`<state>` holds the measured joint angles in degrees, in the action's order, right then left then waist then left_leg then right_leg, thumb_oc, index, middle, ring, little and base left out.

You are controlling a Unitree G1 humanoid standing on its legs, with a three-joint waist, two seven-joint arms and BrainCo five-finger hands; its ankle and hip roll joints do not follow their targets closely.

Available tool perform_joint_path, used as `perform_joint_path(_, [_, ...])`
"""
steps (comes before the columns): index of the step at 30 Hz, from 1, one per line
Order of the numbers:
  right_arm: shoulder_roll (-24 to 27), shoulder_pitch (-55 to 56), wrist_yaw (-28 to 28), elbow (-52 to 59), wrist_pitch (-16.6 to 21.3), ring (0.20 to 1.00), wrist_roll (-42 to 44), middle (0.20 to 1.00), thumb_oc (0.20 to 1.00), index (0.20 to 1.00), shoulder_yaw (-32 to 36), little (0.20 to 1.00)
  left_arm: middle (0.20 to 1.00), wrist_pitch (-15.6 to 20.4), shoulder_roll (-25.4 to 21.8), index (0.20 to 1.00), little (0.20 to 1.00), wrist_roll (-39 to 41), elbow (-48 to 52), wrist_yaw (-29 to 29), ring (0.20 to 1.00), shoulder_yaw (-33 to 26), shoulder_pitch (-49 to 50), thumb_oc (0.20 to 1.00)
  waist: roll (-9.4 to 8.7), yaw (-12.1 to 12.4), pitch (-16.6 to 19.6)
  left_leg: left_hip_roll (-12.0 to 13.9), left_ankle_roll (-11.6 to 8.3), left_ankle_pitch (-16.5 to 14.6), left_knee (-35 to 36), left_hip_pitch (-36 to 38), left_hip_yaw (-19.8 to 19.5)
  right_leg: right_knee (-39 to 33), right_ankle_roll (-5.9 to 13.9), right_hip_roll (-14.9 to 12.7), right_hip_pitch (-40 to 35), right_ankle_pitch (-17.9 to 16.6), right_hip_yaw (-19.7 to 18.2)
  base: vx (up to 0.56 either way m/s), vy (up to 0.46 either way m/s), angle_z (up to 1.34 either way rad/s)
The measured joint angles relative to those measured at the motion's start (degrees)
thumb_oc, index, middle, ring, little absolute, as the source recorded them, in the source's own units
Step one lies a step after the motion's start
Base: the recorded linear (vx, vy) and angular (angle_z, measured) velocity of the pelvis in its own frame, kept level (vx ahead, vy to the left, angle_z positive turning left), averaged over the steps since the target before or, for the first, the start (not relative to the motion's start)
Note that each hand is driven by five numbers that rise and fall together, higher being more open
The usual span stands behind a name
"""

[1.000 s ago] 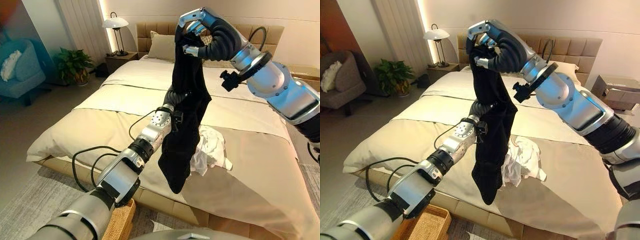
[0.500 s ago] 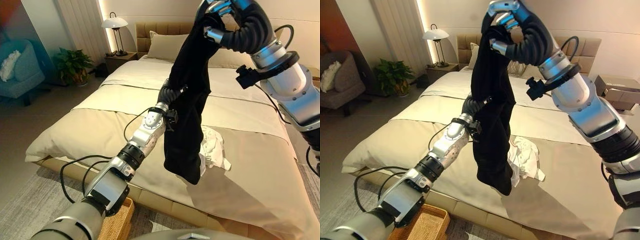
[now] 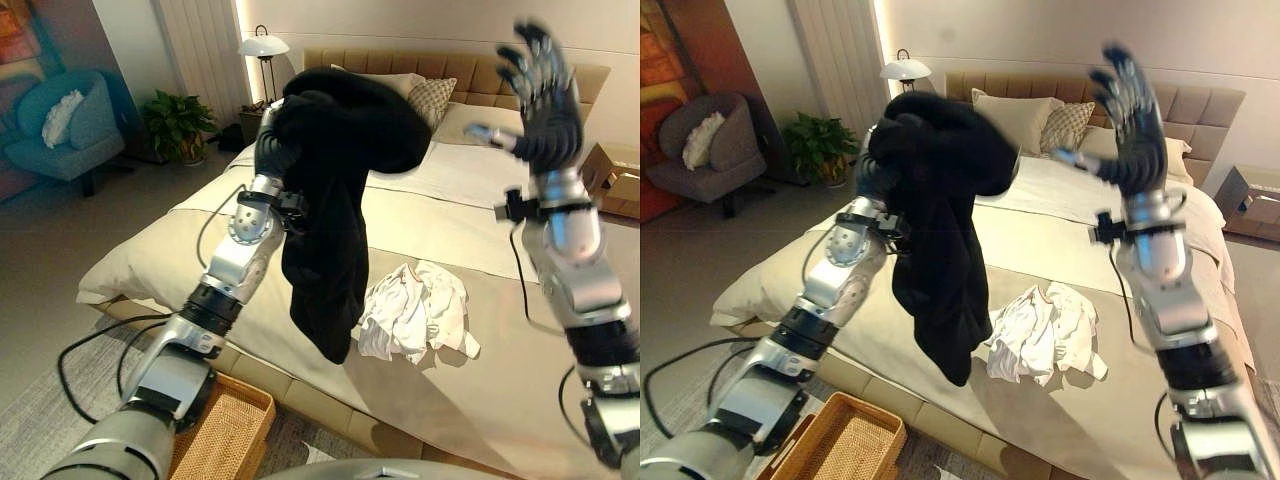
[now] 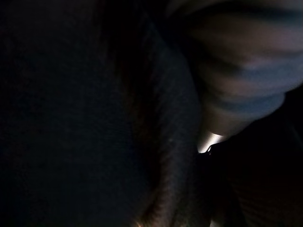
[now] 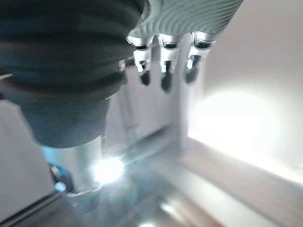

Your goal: Pick up clothes into the bucket

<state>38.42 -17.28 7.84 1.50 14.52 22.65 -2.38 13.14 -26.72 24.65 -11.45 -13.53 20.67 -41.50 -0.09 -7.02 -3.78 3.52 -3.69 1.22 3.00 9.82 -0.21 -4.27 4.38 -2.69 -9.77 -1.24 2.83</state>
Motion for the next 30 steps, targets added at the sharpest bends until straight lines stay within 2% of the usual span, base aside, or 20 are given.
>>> perform_joint_path(1, [-2.0,3.8,-0.1,-1.3,-0.3,1.000,0.0,1.000,1.000,1.000,0.7,1.000,0.200,0.1,-2.8,0.200,0.200,-2.8,1.2,-0.1,0.200,-0.6,0.0,0.200,0.03,0.0,-0.1,0.0,0.03,0.1,0.1,-0.4,0.0,-0.3,0.00,-0.1,0.1,0.0,0.4,-0.04,-0.002,0.15])
perform_joint_path(3, [-4.3,6.7,-2.2,-7.0,-0.3,1.000,-0.4,1.000,1.000,1.000,0.1,1.000,0.200,0.2,-8.9,0.200,0.200,-13.5,1.8,-1.3,0.200,-0.6,-0.4,0.200,0.06,0.0,-0.3,-0.1,-0.07,0.4,0.3,-0.4,-0.2,-0.8,-0.05,-0.1,-0.1,-0.2,0.8,-0.06,-0.002,0.09])
perform_joint_path(4, [-4.1,10.0,-2.7,-10.0,-2.1,1.000,-0.6,1.000,1.000,1.000,0.1,1.000,0.200,0.2,-13.7,0.200,0.200,-20.2,2.2,-2.0,0.200,-1.4,-1.2,0.200,0.20,0.1,-0.6,-0.1,-0.08,0.4,0.4,-0.8,-0.4,-0.8,0.03,0.0,0.1,-0.1,1.0,-0.06,-0.003,0.09])
perform_joint_path(5, [-4.0,11.0,-2.8,-11.1,-2.5,1.000,-0.6,1.000,1.000,1.000,0.1,1.000,0.200,0.2,-14.7,0.200,0.200,-22.0,2.1,-2.6,0.200,-2.3,-1.3,0.200,0.50,0.4,-0.8,-0.3,-0.06,0.5,0.5,-0.9,-0.7,-0.8,0.00,-0.1,0.0,-0.1,1.3,-0.04,-0.005,0.20])
perform_joint_path(6, [-5.3,12.7,-3.8,-15.8,-1.1,1.000,-0.8,1.000,1.000,1.000,0.6,1.000,0.200,1.3,-19.1,0.200,0.200,-26.2,2.5,-3.3,0.200,-1.6,-1.5,0.200,0.57,0.6,-1.1,-0.4,-0.22,0.7,0.5,-1.4,-1.8,-0.8,-0.09,-0.3,0.1,-0.2,1.9,-0.02,0.000,0.26])
perform_joint_path(8, [-7.7,17.3,-3.6,-21.8,-1.6,1.000,-1.3,1.000,1.000,1.000,2.9,1.000,0.200,2.8,-24.0,0.200,0.200,-30.2,2.9,-3.4,0.200,-2.2,-1.4,0.200,0.80,1.1,-1.7,-0.7,-0.27,0.8,0.6,-2.1,-3.0,-0.8,0.07,-0.4,0.2,0.0,3.3,0.00,0.001,0.37])
perform_joint_path(11, [-11.7,22.1,-3.3,-30.3,-1.6,1.000,-3.2,1.000,1.000,1.000,3.8,1.000,0.200,4.2,-28.6,0.200,0.200,-30.9,3.6,-3.4,0.200,-4.0,1.9,0.200,1.49,2.6,-2.2,-1.0,-0.28,0.8,0.5,-3.3,-3.7,-0.8,0.23,-0.6,0.9,0.3,4.2,0.02,0.008,0.19])
perform_joint_path(12, [-13.8,24.1,-3.2,-33.4,-1.9,1.000,-4.2,1.000,1.000,1.000,3.9,1.000,0.200,4.7,-29.4,0.200,0.200,-30.9,3.3,-3.5,0.200,-6.7,5.0,0.200,1.82,3.1,-2.9,-1.2,-0.28,0.8,0.5,-3.5,-4.0,-0.8,0.32,-0.7,1.1,0.4,4.4,-0.01,0.011,0.11])
perform_joint_path(14, [-16.3,25.4,-3.3,-39.5,-2.2,1.000,-5.1,1.000,1.000,1.000,3.6,1.000,0.200,4.8,-30.3,0.200,0.200,-30.8,2.9,-3.7,0.200,-8.7,8.8,0.200,1.73,3.3,-3.7,-1.5,-0.28,0.8,0.2,-4.1,-4.8,-0.8,0.41,-1.0,1.1,0.4,5.2,-0.01,0.029,0.18])
perform_joint_path(18, [-17.8,24.5,-3.3,-49.2,-2.4,1.000,-6.8,1.000,1.000,1.000,1.1,1.000,0.200,4.9,-30.4,0.200,0.200,-31.4,1.8,-4.9,0.200,-14.8,19.8,0.200,1.70,3.5,-6.2,-2.3,-0.28,0.8,-1.1,-6.1,-5.2,1.5,0.89,-1.8,3.4,1.3,5.4,-0.07,0.048,0.08])
perform_joint_path(23, [-17.8,22.9,-4.1,-56.8,-2.4,1.000,-9.8,1.000,1.000,1.000,-2.1,1.000,0.200,4.1,-29.0,0.200,0.200,-32.8,-4.2,-5.3,0.200,-15.4,23.8,0.200,0.73,4.2,-10.8,-3.7,-0.37,0.7,-5.6,-11.7,-6.5,10.7,0.97,-3.5,10.5,5.0,5.7,-0.13,0.052,0.12])
perform_joint_path(24, [-17.5,21.0,-4.2,-59.2,-2.6,1.000,-10.3,1.000,1.000,1.000,-2.2,1.000,0.200,3.9,-28.5,0.200,0.200,-32.8,-5.5,-5.5,0.200,-15.6,24.2,0.200,0.52,4.5,-12.7,-4.2,-0.84,0.2,-7.8,-13.8,-6.3,14.2,0.83,-4.2,13.5,6.4,5.6,-0.10,0.040,0.02])
perform_joint_path(27, [-17.1,18.1,-4.1,-59.5,-2.6,1.000,-10.4,1.000,1.000,1.000,-2.1,1.000,0.200,3.6,-28.1,0.200,0.200,-32.9,-7.2,-5.8,0.200,-15.7,25.2,0.200,-0.18,5.0,-16.3,-5.1,-0.48,-0.5,-11.2,-18.3,-6.1,20.5,0.60,-5.3,19.7,8.1,4.2,-0.15,0.076,-0.03])
perform_joint_path(29, [-16.9,16.0,-3.8,-58.5,-2.5,1.000,-10.7,1.000,1.000,1.000,-2.2,1.000,0.200,3.2,-28.1,0.200,0.200,-32.9,-9.5,-6.4,0.200,-15.7,25.8,0.200,-0.73,4.9,-17.9,-5.0,0.07,-1.6,-13.8,-21.1,-5.2,23.2,0.52,-5.3,23.3,8.4,2.9,-0.17,0.060,-0.30])
perform_joint_path(30, [-16.0,14.2,-3.7,-56.5,-2.5,1.000,-10.8,1.000,1.000,1.000,-3.3,1.000,0.200,3.1,-28.4,0.200,0.200,-32.9,-11.4,-7.3,0.200,-16.0,25.4,0.200,-0.92,5.1,-19.2,-4.9,0.51,-3.0,-17.4,-24.8,-4.6,26.3,0.47,-5.4,27.0,9.0,1.6,-0.11,0.040,-0.23])
